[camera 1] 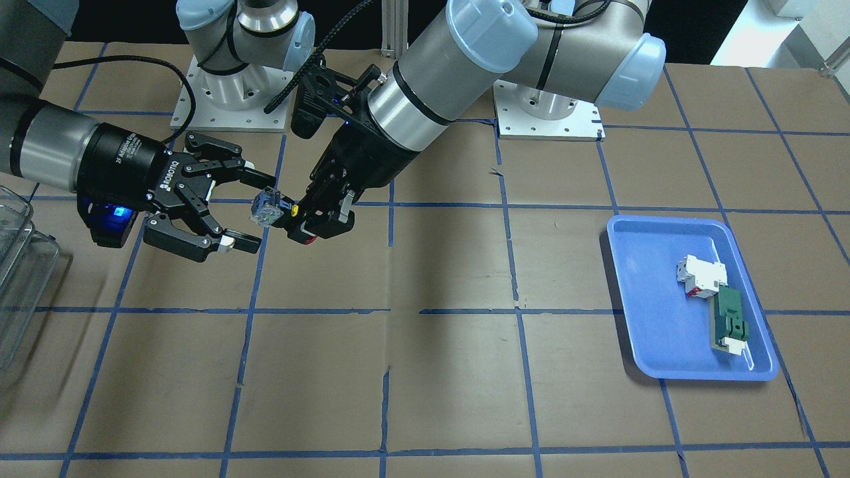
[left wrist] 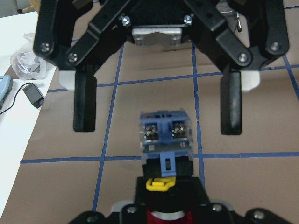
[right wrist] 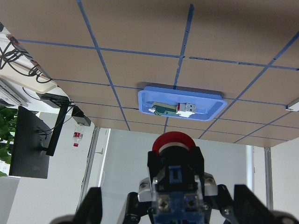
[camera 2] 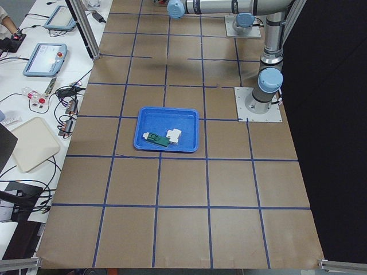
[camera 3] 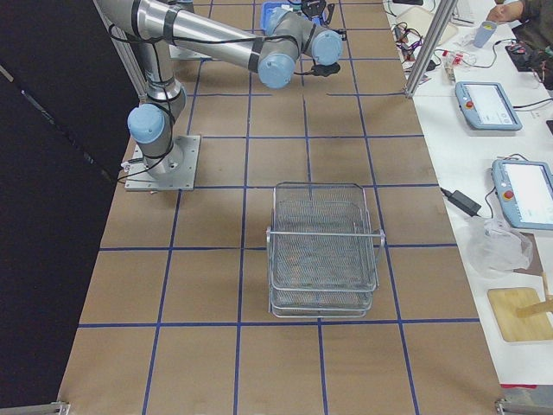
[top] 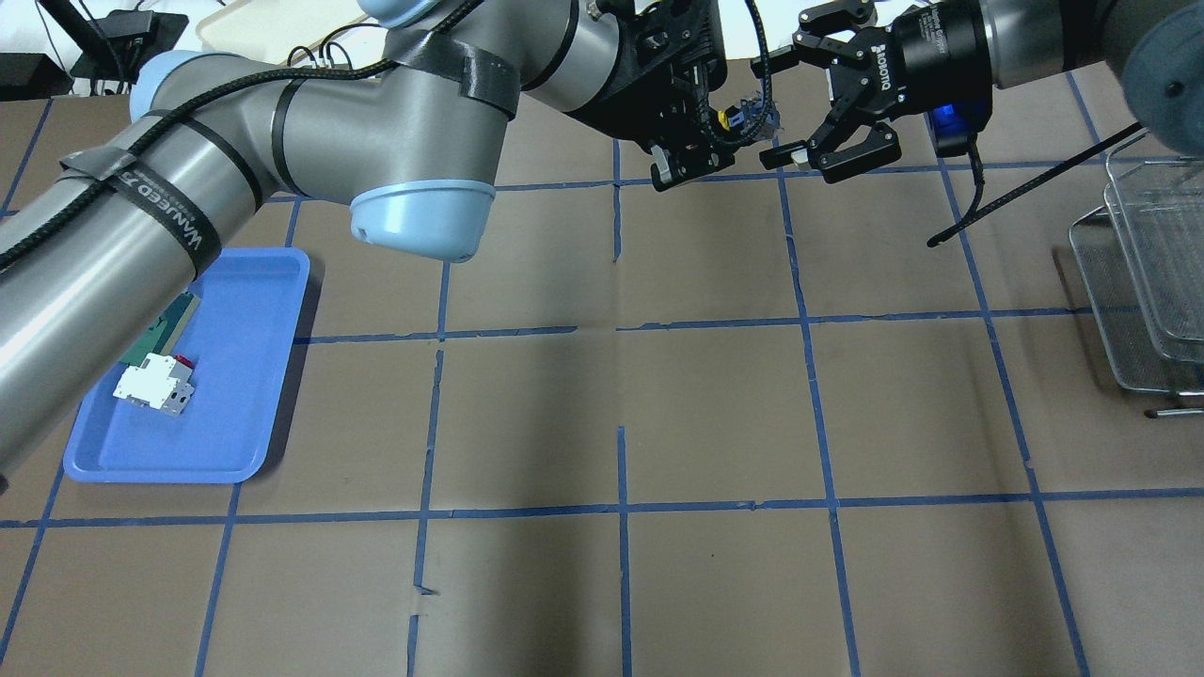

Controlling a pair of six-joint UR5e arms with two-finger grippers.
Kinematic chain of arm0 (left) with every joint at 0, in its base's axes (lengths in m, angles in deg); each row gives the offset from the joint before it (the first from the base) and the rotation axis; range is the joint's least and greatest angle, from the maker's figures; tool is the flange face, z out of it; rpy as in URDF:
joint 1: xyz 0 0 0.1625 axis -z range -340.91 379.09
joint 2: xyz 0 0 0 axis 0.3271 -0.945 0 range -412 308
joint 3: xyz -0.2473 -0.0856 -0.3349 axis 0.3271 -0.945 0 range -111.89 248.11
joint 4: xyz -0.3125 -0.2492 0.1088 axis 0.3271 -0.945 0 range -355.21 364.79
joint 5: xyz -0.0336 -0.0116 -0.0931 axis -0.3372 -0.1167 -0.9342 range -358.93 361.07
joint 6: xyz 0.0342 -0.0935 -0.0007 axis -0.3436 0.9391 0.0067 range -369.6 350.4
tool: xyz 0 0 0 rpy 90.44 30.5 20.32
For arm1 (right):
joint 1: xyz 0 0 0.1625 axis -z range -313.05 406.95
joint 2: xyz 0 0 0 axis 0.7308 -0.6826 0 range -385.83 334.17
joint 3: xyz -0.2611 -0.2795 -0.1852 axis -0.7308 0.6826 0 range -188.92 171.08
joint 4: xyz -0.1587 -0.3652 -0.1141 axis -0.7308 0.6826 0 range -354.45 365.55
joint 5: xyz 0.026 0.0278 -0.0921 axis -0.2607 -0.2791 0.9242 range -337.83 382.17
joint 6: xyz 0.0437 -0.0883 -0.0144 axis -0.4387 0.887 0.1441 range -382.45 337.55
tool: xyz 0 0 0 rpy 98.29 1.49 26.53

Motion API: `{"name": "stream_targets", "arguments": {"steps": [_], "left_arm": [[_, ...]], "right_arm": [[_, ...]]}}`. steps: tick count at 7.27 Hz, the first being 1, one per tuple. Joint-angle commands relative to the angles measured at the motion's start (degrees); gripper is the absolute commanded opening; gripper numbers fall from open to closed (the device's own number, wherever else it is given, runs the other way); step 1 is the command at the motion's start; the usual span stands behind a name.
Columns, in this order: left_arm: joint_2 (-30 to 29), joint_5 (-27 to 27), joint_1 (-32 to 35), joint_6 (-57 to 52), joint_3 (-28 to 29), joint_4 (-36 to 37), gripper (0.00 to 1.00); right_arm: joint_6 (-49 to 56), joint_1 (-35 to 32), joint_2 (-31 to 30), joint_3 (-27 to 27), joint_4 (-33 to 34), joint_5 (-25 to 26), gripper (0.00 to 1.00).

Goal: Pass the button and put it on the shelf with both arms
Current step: 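Bring the button between the open right gripper fingers while the right gripper approaches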

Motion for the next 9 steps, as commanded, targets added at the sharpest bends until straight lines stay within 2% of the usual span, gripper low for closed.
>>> {"name": "stream_targets", "arguments": {"steps": [1,4,6,7,9], "left_arm": [[0.0,-0.1,0.0,0.0,-0.4,0.1,0.00],[-0.1,-0.2,0.0,0.0,-0.2,0.1,0.00],[-0.1,-0.2,0.0,0.0,-0.7,0.1,0.00],[-0.1,-0.1,0.0,0.0,-0.7,0.1,0.00],[0.0,-0.1,0.0,0.0,-0.7,0.1,0.00]], "right_arm": [[-0.9,0.0,0.1,0.0,-0.2,0.0,0.94],[-0.9,0.0,0.1,0.0,-0.2,0.0,0.81],[-0.8,0.0,0.1,0.0,-0.2,0.1,0.39],[-0.9,0.0,0.1,0.0,-0.2,0.0,0.30],[-0.9,0.0,0.1,0.0,-0.2,0.0,0.29]]}}
